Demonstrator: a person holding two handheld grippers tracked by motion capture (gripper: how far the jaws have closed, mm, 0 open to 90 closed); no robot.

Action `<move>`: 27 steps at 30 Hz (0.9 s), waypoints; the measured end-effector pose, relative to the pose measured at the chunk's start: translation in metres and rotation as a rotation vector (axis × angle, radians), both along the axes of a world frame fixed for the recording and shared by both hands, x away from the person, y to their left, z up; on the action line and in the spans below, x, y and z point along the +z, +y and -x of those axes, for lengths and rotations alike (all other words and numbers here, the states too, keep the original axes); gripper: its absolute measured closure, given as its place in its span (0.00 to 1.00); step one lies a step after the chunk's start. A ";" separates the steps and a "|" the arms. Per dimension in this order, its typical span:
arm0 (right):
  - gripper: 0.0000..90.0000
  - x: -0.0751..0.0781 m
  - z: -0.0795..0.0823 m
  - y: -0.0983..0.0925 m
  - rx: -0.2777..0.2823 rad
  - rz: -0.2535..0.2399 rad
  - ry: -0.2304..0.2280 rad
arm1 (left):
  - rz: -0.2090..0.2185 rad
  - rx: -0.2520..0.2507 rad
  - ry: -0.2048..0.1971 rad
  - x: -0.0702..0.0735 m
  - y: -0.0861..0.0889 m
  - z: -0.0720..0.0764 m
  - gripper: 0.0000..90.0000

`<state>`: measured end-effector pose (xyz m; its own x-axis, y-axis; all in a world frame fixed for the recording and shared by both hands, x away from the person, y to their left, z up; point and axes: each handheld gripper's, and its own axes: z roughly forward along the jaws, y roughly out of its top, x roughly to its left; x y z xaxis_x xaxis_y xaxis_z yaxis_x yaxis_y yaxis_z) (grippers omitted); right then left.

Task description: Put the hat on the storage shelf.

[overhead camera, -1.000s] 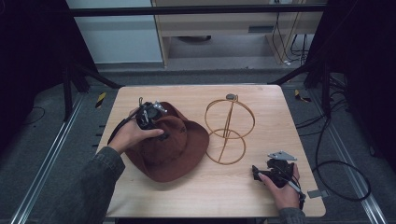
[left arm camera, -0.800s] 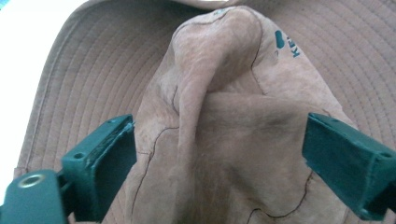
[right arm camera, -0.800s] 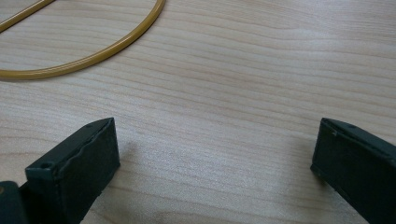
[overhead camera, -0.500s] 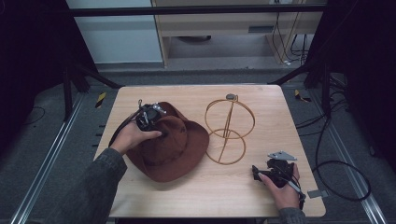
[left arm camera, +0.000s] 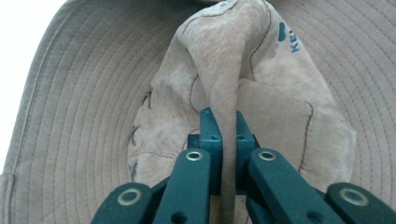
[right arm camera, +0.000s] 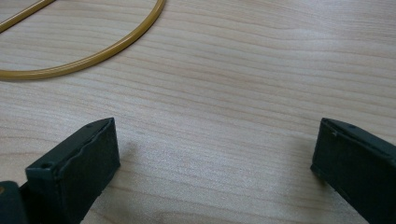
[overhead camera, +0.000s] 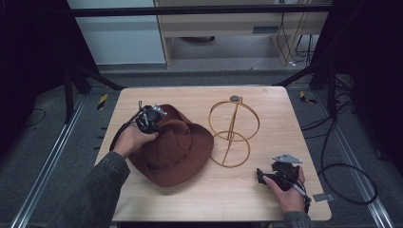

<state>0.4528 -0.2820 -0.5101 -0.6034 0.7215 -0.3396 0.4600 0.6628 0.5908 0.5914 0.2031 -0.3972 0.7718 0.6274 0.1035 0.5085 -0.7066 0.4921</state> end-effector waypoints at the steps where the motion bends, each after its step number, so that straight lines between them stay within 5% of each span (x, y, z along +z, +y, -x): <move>1: 0.01 0.000 0.000 0.000 0.000 0.000 0.000 | 0.004 -0.002 -0.002 0.002 0.002 0.002 0.98; 19: 0.00 0.000 0.000 0.000 0.002 0.001 0.000 | 0.103 -0.040 -0.120 0.052 0.038 0.048 0.99; 23: 0.01 0.000 -0.001 0.000 -0.004 0.003 0.000 | 0.178 -0.040 -0.147 0.070 0.052 0.060 0.99; 27: 0.00 0.000 -0.001 0.000 -0.005 0.006 0.000 | 0.193 -0.050 -0.162 0.080 0.062 0.070 0.99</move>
<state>0.4537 -0.2823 -0.5100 -0.5997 0.7227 -0.3437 0.4638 0.6639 0.5867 0.5213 0.2653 -0.3173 0.7853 0.6093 0.1099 0.3794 -0.6138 0.6923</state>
